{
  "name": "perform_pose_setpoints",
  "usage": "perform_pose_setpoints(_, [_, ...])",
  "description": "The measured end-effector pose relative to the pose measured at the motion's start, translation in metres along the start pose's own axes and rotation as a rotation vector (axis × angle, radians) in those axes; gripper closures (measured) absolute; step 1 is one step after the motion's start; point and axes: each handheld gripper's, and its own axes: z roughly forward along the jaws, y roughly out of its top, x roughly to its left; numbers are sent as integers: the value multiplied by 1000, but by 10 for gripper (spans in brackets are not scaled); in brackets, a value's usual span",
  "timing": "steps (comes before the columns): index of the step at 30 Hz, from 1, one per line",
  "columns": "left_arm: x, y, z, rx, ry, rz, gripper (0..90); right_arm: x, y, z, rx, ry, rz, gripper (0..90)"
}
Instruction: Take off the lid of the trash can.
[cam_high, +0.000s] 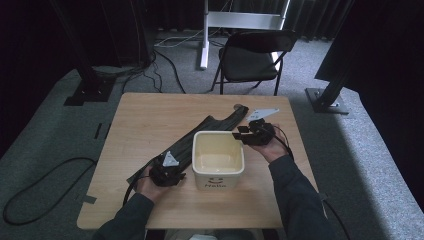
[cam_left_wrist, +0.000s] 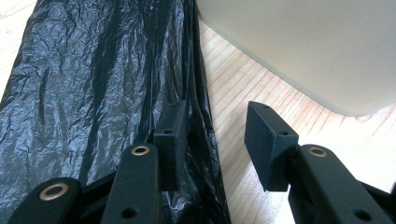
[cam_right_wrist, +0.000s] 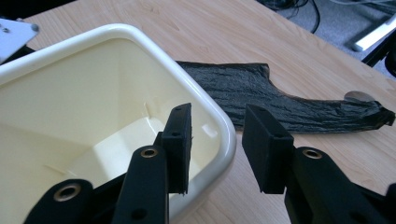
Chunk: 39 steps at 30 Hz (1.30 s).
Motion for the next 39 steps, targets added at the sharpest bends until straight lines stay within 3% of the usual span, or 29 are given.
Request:
perform_pose_setpoints(7, [0,0,0,1,-1,1,591,-3,2,17,62,-5,6,626])
perform_pose_setpoints(15, [0,0,0,0,-2,1,591,-5,0,25,105,-5,11,648])
perform_pose_setpoints(26, [0,0,0,0,-2,1,591,-3,1,25,111,-2,2,697])
perform_pose_setpoints(39, [1,0,0,3,-3,2,591,4,2,29,114,-46,-10,720])
